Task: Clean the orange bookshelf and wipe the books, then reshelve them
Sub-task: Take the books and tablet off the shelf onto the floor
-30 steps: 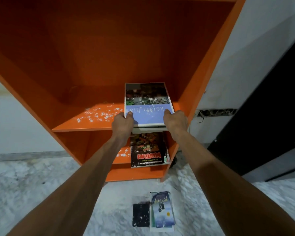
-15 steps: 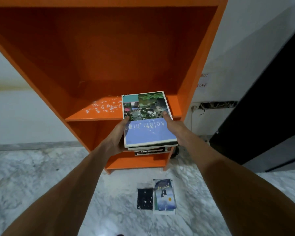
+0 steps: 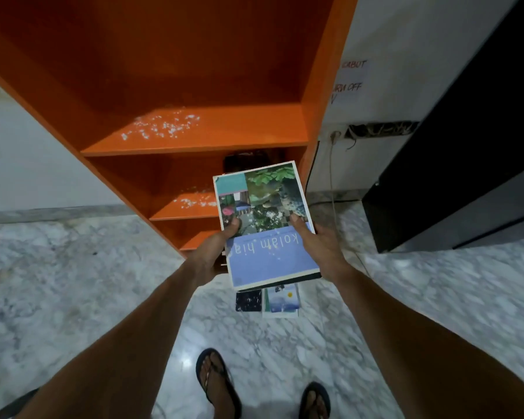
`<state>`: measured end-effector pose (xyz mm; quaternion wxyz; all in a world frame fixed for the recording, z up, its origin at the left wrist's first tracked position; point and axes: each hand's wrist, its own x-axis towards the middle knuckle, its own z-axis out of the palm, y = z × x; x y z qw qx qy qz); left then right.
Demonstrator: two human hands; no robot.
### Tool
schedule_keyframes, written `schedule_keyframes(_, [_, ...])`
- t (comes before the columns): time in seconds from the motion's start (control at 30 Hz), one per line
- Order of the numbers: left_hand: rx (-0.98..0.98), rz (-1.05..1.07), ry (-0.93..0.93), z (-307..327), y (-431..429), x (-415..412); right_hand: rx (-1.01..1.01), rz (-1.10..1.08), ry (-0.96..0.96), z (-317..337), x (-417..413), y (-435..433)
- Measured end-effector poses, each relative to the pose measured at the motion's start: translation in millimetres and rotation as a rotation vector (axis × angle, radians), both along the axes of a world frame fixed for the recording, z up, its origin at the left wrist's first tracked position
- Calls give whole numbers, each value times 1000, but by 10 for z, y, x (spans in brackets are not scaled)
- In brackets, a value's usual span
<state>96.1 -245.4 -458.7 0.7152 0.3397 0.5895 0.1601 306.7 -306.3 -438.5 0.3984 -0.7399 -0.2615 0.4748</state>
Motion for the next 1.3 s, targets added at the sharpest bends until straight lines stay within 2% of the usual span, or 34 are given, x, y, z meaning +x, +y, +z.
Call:
schedule_keyframes(0.23, [-126,-80,45,-1208,-211,267,-170,-93,-32,-1291,279,-374])
schedule_keyframes(0.43, [-202,-173,91,-2693,-208,559,-233,-162,-71,-2800,528,-524])
schedule_keyframes(0.53, [-249,-152,117,-3594,-238,735,-254,-199,-100,-3651,649,-600])
schedule_keyframes(0.83, [-303,-104,145,-5450,-206,897,-275,-181,-149,-5490,726,-647])
schedule_keyframes(0.97, [-289,-42,183,-5928,-191,881,-294,-151,-175,-5986,642,-588])
schedule_keyframes(1.13, [-270,46,210,-6359,-152,785,-305,-99,-221,-6284,566,-522])
schedule_keyframes(1.3, [-274,48,198,-6278,-188,766,-371,-85,-170,-6282,523,-514])
